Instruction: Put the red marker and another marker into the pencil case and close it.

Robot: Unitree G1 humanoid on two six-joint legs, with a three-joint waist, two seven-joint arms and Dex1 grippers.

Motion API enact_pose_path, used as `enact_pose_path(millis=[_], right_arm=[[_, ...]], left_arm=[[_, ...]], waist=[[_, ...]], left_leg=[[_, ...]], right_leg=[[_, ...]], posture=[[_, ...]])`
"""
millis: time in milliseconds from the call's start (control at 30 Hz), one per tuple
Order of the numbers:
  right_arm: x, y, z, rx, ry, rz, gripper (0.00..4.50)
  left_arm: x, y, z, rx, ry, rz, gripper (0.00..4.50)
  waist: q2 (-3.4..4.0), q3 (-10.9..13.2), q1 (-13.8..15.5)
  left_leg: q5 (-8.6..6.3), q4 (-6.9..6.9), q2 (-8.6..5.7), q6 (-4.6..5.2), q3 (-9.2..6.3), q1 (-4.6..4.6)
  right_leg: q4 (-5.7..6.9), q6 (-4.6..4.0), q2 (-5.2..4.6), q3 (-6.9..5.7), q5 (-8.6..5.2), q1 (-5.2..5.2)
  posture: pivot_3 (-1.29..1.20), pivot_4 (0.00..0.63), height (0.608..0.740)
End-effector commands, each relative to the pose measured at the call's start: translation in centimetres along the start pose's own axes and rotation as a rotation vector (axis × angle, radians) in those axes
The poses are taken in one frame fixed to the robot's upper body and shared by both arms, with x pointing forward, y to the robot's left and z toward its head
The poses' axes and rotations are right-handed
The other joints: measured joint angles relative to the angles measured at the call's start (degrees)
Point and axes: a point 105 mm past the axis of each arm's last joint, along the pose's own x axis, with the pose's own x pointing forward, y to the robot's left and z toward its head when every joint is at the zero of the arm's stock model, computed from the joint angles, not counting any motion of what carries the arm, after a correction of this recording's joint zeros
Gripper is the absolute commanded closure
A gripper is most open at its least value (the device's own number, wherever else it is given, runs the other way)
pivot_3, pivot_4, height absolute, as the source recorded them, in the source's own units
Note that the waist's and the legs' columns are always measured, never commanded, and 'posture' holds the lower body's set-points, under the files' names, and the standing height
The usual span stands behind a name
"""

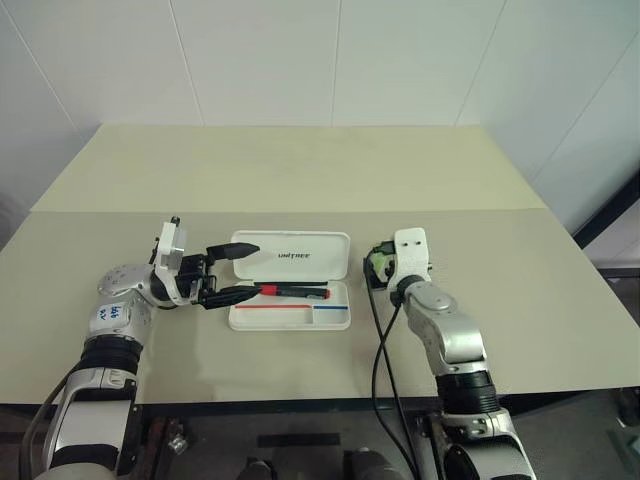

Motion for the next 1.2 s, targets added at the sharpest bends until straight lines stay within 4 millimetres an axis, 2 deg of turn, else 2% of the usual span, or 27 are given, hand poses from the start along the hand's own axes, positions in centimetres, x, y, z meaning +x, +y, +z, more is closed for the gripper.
enact_pose_path(millis=[33, 267, 633, 767, 1200], right_arm=[[0.2, -0.9, 0.5, 0.041, -0.013, -0.058, 0.02], [0.4, -0.7, -0.1, 0.072, 0.021, -0.069, 0.02], [0.8, 1.2, 0.0, 0.032, 0.047, -0.045, 0.02], [0.9, 0.9, -0.5, 0.031, 0.069, -0.064, 0.02], [0.8, 0.4, 0.0, 0.006, 0.042, -0.071, 0.02]], left_arm=[[-0.2, -1.1, 0.8, 0.04, -0.008, -0.099, 0.0], [-0.2, -1.2, 0.8, 0.042, -0.005, -0.096, 0.0], [-0.2, -1.1, 0.8, 0.044, -0.002, -0.088, 0.0], [-0.3, -1.1, 0.8, 0.046, -0.002, -0.086, 0.0], [-0.3, -1.1, 0.8, 0.047, -0.002, -0.081, 0.0]], waist=[[0.0, 0.0, 0.0], [0.0, 0.0, 0.12], [0.0, 0.0, -0.01], [0.0, 0.0, -0.07], [0.0, 0.0, -0.04]], left_leg=[[0.0, 0.0, 0.01, -0.01, 0.0, 0.0], [0.02, 0.0, 0.01, -0.01, -0.04, -0.01], [0.03, -0.02, 0.01, -0.02, -0.05, -0.01], [0.03, -0.02, 0.01, -0.02, -0.05, 0.0], [0.08, -0.01, 0.0, -0.03, -0.08, 0.0]], right_leg=[[0.0, 0.0, -0.01, 0.0, 0.0, 0.0], [0.0, 0.0, -0.08, -0.03, 0.0, 0.01], [0.0, 0.0, -0.06, -0.04, 0.0, 0.0], [0.01, 0.0, -0.06, -0.04, 0.0, 0.0], [0.05, 0.0, -0.07, -0.06, 0.0, 0.01]], posture=[[0.0, 0.15, 0.74], [0.0, 0.15, 0.74], [0.0, 0.15, 0.74], [0.0, 0.15, 0.74], [0.0, 0.15, 0.74]])
